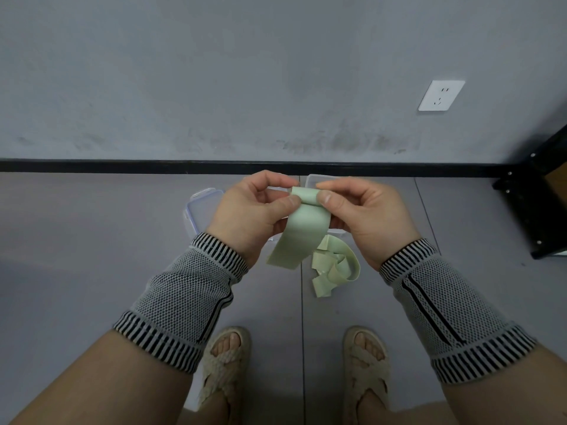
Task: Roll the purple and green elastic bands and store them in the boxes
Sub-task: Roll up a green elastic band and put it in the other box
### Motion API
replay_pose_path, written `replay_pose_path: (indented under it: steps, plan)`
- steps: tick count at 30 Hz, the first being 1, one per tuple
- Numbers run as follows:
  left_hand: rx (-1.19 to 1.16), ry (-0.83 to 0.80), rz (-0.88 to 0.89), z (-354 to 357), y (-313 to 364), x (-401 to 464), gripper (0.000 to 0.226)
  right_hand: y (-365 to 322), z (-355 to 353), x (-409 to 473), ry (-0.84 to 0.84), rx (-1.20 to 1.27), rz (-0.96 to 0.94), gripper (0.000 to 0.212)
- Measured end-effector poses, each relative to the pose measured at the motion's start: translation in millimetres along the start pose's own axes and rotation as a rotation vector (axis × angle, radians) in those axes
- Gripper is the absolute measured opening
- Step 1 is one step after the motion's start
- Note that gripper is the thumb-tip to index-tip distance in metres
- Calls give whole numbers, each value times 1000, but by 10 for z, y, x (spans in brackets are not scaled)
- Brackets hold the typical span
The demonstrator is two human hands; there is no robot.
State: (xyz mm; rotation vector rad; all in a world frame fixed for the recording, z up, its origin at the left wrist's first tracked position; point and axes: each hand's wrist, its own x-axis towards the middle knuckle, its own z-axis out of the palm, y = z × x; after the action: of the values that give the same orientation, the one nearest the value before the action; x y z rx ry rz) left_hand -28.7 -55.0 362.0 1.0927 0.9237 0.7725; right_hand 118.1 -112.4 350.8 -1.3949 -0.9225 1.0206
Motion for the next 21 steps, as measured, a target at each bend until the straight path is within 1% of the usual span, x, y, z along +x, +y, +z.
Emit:
replay_pose_path:
  steps: [5, 9, 14, 17, 21]
  plan:
    - [-49, 26, -37, 23, 12, 10, 17, 6, -12, 10, 35, -23, -59, 13]
    - [-3, 29, -95, 24, 16, 11, 23, 7, -14, 12, 51, -43, -94, 17]
    - [29, 82, -61, -2, 12, 18, 19, -11, 10, -3, 47, -45, -100, 16]
    - [29, 69, -33, -15, 14, 18, 11, -20, 21, -10, 46, -33, -99, 17]
    - [9, 62, -11, -29, 17, 15, 11, -13, 14, -2, 27, 4, -53, 22]
